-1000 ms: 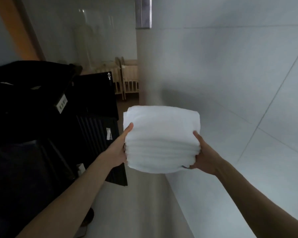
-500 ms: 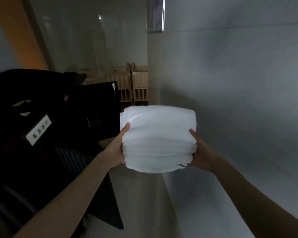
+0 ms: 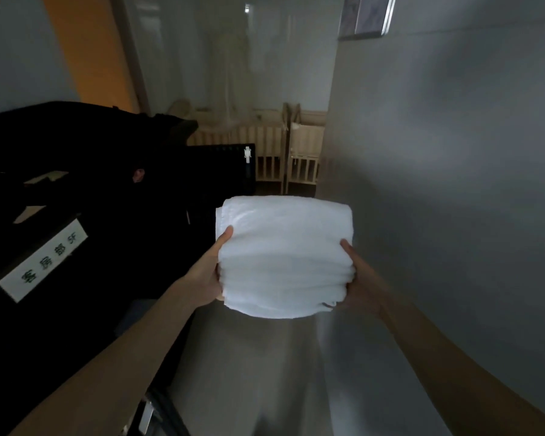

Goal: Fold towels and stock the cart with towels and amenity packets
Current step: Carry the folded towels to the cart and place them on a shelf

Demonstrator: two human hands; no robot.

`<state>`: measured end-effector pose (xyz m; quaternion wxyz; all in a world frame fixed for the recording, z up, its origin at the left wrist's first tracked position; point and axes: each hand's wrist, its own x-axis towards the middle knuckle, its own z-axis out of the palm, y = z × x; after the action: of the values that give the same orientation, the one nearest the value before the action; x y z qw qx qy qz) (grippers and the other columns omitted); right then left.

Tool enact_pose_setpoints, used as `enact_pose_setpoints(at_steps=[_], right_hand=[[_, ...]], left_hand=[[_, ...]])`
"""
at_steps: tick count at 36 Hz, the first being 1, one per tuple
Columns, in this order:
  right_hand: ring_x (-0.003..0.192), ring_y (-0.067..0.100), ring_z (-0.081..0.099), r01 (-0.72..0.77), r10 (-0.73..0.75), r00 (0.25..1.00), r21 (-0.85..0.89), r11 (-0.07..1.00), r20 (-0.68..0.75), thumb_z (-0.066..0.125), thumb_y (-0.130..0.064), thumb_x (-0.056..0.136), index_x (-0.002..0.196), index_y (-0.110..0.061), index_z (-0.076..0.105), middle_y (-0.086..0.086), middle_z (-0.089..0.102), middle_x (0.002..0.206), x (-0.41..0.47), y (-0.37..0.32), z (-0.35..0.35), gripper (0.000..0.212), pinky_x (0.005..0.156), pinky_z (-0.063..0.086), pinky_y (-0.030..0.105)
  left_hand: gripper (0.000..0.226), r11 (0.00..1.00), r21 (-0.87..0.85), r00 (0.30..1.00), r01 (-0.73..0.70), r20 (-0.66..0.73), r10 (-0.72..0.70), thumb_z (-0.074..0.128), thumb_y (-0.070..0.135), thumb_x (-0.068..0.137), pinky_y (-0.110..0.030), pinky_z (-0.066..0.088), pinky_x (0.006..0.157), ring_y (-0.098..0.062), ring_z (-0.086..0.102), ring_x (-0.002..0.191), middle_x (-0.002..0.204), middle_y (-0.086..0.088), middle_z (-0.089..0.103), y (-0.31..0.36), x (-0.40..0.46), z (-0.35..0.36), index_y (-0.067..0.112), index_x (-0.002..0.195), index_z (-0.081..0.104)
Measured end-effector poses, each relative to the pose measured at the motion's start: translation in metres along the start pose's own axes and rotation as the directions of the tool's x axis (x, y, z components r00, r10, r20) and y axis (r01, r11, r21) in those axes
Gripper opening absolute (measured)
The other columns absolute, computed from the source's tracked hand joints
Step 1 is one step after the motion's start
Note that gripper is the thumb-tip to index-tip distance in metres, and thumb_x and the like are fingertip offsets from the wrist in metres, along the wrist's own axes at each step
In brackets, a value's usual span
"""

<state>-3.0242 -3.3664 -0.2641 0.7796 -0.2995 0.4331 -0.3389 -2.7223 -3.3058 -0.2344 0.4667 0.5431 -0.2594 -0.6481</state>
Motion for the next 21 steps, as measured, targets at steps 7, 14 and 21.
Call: enact_pose_setpoints(at_steps=[7,14,21], right_hand=[[0.109,0.038,0.067,-0.032,0.034,0.997,-0.030,0.999,0.070,0.093,-0.055,0.051,0.132,-0.025,0.059,0.011,0.069,0.125,0.108,-0.053,0.027,0.093,0.088,0.052,0.060],[0.122,0.040,0.060,-0.121,0.141,0.968,-0.104,0.987,0.206,0.083,-0.059,0.070,0.135,-0.033,0.058,0.008,0.062,0.136,0.223,-0.079,0.059,0.074,0.101,0.041,0.068],[0.100,0.031,0.071,-0.164,0.211,0.961,-0.248,0.955,0.179,0.094,-0.057,0.048,0.110,-0.029,0.077,0.006,0.074,0.110,0.307,-0.073,0.109,0.071,0.071,0.060,0.048]], left_hand=[[0.077,0.997,-0.073,1.000,-0.012,-0.019,0.011,0.078,0.077,0.059,-0.044,0.061,0.065,-0.023,0.074,0.097,0.114,-0.001,0.075,0.047,0.090,-0.034,0.029,0.118,0.071],[0.082,0.983,-0.182,0.992,-0.001,-0.124,-0.022,0.080,0.078,0.055,-0.052,0.059,0.080,-0.023,0.073,0.102,0.112,0.002,0.075,0.071,0.137,-0.089,0.031,0.121,0.069],[0.087,0.945,-0.326,0.974,-0.027,-0.222,-0.049,0.083,0.073,0.058,-0.062,0.049,0.098,-0.034,0.068,0.112,0.122,-0.006,0.072,0.068,0.163,-0.141,0.025,0.128,0.065]])
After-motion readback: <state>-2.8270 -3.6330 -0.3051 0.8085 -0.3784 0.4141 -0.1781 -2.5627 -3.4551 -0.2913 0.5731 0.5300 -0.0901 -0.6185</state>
